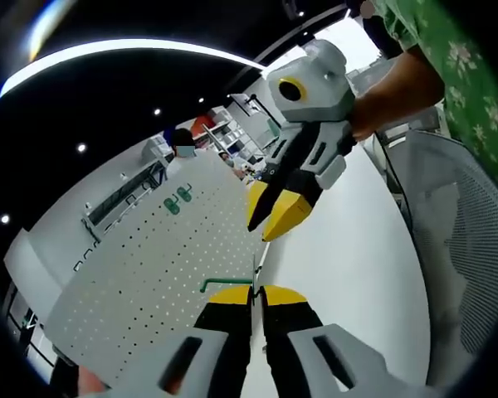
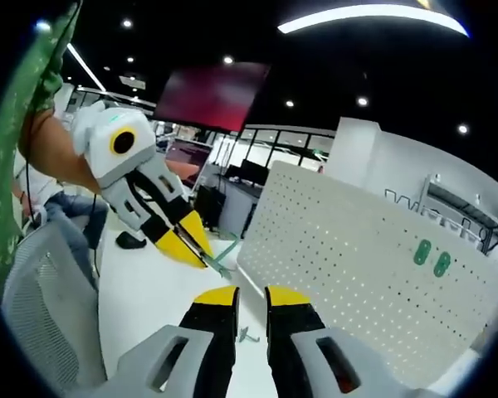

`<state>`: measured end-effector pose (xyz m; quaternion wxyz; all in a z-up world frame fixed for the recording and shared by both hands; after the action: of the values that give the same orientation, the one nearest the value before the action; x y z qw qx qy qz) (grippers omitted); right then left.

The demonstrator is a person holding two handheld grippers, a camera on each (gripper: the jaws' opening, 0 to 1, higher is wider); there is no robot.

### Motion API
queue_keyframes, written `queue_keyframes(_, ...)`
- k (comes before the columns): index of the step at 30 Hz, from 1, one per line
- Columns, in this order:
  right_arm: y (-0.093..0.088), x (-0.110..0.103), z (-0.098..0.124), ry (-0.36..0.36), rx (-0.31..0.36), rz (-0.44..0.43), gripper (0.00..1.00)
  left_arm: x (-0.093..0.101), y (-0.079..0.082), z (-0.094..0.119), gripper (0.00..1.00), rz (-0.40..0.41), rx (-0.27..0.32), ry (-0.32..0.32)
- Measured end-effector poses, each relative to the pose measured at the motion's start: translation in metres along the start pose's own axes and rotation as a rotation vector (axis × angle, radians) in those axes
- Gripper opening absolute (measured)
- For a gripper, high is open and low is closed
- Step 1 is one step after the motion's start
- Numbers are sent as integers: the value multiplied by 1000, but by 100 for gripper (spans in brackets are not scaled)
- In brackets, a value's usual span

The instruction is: Insert the hook assembly into the mounting plate slot until the hook locks in place.

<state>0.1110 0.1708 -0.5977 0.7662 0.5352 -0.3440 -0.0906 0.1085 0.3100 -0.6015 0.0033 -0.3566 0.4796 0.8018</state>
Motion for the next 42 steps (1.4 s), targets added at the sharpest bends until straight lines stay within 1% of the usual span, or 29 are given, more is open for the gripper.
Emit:
queue_keyframes(1,0,-1,0,6,4,12,10,0,0,0,4,3,2,-5)
queue_keyframes(2,1,-3,-1,28,4,26,9,1,0,0,4,8,3,-7)
queue_keyframes(4,1,-4,-2,41,5,48,7,1,1,0,4,13,7,-12)
queue_keyframes(8,2,-5,-2,54,7,58,6,3,2,0,4,20,13,-24)
queue_keyframes(15,3,-10,-2,116,18,105,5,5,5,2,4,31,32,-57)
queue_keyframes(19,3,-12,-1,134,22,122,3,9,6,1,4,33,46,-98)
queue_keyframes(20,2,-13,-1,145,19,129,3,9,6,1,4,38,45,-100)
queue_keyframes(21,2,-13,0,154,20,133,2,9,5,1,4,46,49,-109)
queue_keyframes(23,1,-16,1,176,22,144,2,11,6,3,4,68,78,-142)
queue_keyframes(24,1,-17,3,194,28,155,2,12,5,3,4,72,76,-158)
queue_keyframes(26,0,-18,4,207,29,156,1,13,4,4,4,91,89,-178)
queue_keyframes(28,0,-21,6,237,31,171,1,15,3,4,4,108,102,-208)
queue_keyframes(29,0,-23,7,260,33,183,1,17,2,5,4,133,121,-239)
queue_keyframes(30,0,-24,8,263,37,186,1,16,1,6,4,151,129,-249)
queue_keyframes(31,0,-25,9,285,41,191,0,17,-1,7,4,195,145,-282)
queue_keyframes(32,0,-27,10,300,41,186,0,18,-2,7,4,221,154,-305)
queue_keyframes(34,1,-29,10,318,50,201,0,16,-7,7,4,273,169,-319)
queue_keyframes(35,1,-31,10,331,46,198,0,17,-10,7,4,325,171,-348)
queue_keyframes(36,1,-32,10,343,46,203,0,18,-12,7,4,350,179,-363)
queue_keyframes(38,0,-35,10,363,46,195,0,19,-16,7,5,408,190,-384)
queue_keyframes(39,0,-35,10,369,44,192,0,19,-19,6,5,440,197,-386)
queue_keyframes(40,0,-36,10,373,44,193,0,19,-20,6,6,443,197,-379)
queue_keyframes(42,0,-36,10,373,43,200,0,20,-22,5,6,498,207,-386)
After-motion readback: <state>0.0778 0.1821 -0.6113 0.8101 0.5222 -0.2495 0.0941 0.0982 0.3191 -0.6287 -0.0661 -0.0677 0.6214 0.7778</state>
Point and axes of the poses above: the point that each gripper's makers call its tool centre point, and the gripper's own axes: z roughly backward along the fingers, x roughly to its right, y roughly out of its top, the point moved 7 cm from there along z, roughly backward along the fingers, and after that the axes turned 3 degrees about z, right-handed, at the moved point
